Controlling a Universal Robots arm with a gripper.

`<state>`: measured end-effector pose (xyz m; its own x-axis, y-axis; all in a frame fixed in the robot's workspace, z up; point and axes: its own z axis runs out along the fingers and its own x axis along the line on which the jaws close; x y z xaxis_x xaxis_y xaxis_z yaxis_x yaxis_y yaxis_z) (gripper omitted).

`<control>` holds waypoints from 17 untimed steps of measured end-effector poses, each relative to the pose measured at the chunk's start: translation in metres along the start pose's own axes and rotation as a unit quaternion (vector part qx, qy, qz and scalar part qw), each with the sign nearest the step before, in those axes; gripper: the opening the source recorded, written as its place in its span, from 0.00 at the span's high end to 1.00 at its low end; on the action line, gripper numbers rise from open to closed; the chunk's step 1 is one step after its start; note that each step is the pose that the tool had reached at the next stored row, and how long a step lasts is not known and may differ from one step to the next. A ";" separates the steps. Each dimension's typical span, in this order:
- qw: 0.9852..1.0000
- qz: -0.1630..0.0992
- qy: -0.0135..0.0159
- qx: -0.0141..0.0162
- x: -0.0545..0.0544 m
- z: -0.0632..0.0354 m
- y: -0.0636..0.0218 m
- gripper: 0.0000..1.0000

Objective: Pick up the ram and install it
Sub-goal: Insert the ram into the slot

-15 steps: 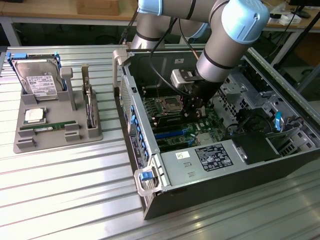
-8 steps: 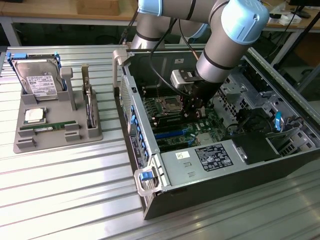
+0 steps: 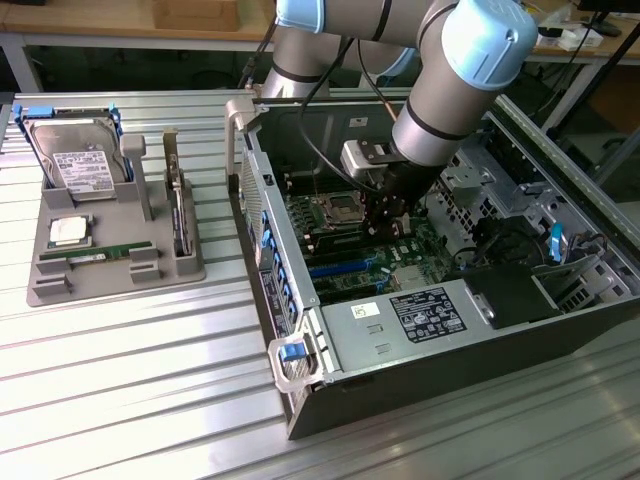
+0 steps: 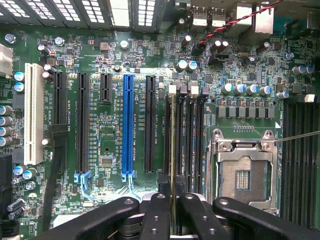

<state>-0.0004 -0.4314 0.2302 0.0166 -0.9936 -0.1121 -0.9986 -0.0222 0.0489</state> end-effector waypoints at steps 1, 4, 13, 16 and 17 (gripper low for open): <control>1.000 0.000 0.000 0.000 0.000 0.0000 0.0000 0.87; 1.000 0.000 0.000 0.000 0.000 -0.0004 0.0000 0.87; 1.000 0.000 -0.001 0.000 0.000 -0.0020 0.0001 0.87; 1.000 0.004 -0.001 0.000 0.000 -0.0019 0.0001 0.87; 1.000 0.005 -0.001 0.000 0.000 -0.0020 0.0001 0.87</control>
<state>-0.0004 -0.4315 0.2322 0.0074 -0.9935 -0.1134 -0.9987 -0.0131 0.0493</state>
